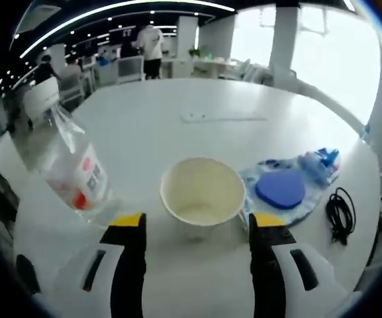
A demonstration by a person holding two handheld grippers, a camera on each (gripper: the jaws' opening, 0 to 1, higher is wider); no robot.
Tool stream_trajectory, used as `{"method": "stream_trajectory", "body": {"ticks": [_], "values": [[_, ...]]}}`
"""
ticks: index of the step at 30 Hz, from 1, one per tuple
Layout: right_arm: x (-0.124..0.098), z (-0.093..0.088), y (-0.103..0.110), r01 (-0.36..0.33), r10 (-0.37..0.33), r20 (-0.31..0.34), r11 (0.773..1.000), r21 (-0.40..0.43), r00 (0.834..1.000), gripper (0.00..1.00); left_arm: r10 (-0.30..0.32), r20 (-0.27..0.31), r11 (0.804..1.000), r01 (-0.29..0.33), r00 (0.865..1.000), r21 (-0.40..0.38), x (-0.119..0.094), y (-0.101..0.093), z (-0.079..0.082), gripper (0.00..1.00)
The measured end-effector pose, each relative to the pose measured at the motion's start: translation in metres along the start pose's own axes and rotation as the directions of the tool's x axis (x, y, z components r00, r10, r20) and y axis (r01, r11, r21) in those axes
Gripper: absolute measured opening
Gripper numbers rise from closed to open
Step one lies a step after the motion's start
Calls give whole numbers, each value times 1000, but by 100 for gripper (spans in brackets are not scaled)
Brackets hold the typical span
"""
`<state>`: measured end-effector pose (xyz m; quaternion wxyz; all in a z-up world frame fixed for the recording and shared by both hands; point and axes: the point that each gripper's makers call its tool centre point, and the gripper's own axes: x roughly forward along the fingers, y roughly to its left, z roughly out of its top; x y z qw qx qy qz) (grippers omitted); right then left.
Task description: Arrange the tabletop items into an orderly group along one side of the table until the central work area is clear of visible clutter.
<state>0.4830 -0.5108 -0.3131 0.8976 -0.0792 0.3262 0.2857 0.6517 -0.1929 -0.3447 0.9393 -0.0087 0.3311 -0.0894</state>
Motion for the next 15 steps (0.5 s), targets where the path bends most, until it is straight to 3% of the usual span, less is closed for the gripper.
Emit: {"method": "stream_trajectory", "body": {"ticks": [6,9,15], "values": [[-1,2,1,6,-6,-3,1000,-13,1000,99,27,118,999,-29,993,14,-20,4,20,71],[0,5,3,2,-2,6,1000,-15,1000,99,27,141,1000,-29,990,9,-28,6,25,72],[-1,9,7,-5,5,14,1000,-24,1000,99,48,208,999,-46,977,-14,-45,16,38,83]]}}
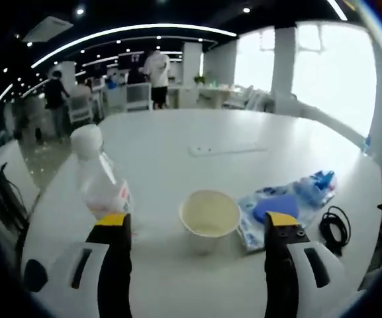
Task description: Arrange the tabletop items into an orderly group along one side of the table until the central work area is clear of visible clutter.
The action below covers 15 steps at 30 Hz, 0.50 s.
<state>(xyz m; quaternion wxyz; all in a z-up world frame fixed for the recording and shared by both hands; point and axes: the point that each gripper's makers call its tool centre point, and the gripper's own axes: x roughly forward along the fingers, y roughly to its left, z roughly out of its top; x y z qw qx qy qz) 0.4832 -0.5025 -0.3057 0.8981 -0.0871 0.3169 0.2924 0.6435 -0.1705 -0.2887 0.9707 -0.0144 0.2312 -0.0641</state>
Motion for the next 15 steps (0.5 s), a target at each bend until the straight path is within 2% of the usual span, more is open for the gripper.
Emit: {"method": "stream_trajectory", "body": {"ticks": [2,5,7,15], "values": [[-1,1,1,-3,3,4,1000,0,1000,99,10,25,1000,-10,1000,-4,-4,5,5,90],[-1,3,2,-7,7,13,1000,3,1000,99,26,60,999,-27,998,20,-11,11,13,93],[-2,3,2,-9,9,15,1000,5,1000,99,34,77,999,-35,996,19,-13,15,15,99],[-5,3,3,-10,10,18,1000,5,1000,99,53,98,998,-55,994,18,-23,27,22,100]]}}
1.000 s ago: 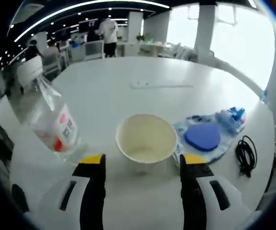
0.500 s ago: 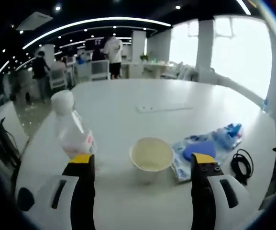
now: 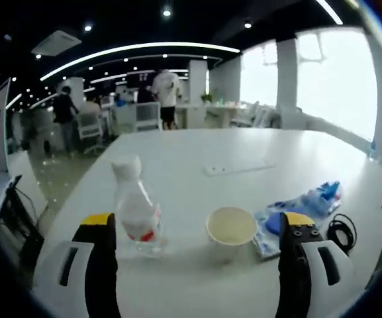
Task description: Arrange the tabletop items into an orderly group along one side of the table until the central work area is clear of visible clutter.
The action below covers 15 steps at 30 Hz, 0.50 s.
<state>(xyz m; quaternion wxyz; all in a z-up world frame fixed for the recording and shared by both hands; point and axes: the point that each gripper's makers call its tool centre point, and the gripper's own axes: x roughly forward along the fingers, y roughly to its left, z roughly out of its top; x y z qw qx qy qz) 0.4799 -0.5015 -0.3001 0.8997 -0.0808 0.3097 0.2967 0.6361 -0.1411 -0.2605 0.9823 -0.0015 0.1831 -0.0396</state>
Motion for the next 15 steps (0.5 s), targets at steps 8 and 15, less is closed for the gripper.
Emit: {"method": "stream_trajectory", "body": {"ticks": [8,15], "values": [[-3,-3,-1,10,-10,-3,1000,11,1000,99,28,12,1000,-28,1000,9,1,20,14,99],[-3,-8,-2,14,-14,-14,1000,19,1000,99,56,12,998,-56,998,-2,12,41,21,97]]}}
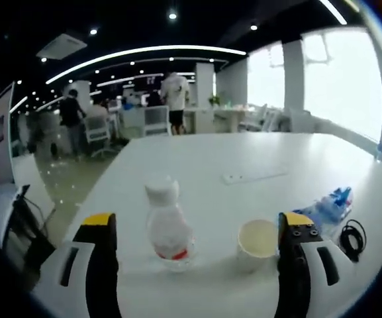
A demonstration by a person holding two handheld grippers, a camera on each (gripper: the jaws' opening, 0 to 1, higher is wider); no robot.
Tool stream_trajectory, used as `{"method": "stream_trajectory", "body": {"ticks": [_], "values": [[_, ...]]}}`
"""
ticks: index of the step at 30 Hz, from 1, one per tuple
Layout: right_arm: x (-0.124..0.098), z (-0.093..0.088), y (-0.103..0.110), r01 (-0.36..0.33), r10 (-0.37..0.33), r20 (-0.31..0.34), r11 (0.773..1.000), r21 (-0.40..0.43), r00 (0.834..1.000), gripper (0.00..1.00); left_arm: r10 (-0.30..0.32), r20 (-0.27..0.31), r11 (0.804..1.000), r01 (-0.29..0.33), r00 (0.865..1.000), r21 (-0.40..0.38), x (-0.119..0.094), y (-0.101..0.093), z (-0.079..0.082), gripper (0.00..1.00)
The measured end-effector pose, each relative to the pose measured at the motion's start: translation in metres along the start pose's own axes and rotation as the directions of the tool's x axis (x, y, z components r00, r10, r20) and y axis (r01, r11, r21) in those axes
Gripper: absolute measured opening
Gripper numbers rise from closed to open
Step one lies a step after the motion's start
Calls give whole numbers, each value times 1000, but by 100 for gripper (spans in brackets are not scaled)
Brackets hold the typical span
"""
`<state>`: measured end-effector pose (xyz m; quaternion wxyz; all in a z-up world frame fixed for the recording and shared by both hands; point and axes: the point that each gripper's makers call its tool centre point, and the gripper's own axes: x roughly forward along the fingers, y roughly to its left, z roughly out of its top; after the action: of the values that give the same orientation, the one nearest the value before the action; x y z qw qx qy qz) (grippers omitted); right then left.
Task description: Arrange the tabletop items into an orderly group along one side of the table until the central work area is clear of visible clutter.
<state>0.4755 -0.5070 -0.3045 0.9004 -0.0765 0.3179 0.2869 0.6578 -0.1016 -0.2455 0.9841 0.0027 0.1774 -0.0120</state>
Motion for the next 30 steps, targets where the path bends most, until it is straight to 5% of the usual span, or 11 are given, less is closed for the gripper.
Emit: {"method": "stream_trajectory", "body": {"ticks": [6,20,24,30], "values": [[-2,0,-5,10,-10,-2,1000,3,1000,99,4,5,1000,-4,1000,-13,8,12,6,88],[-3,-2,-15,27,-26,-11,1000,8,1000,99,-1,4,1000,1,1000,22,29,22,14,44],[-4,-6,-17,34,-34,-27,999,2,999,99,-14,0,1000,14,1000,10,31,22,13,23],[-5,-8,-18,40,-40,-27,999,9,999,99,-16,0,1000,16,1000,-9,36,27,13,21]]}}
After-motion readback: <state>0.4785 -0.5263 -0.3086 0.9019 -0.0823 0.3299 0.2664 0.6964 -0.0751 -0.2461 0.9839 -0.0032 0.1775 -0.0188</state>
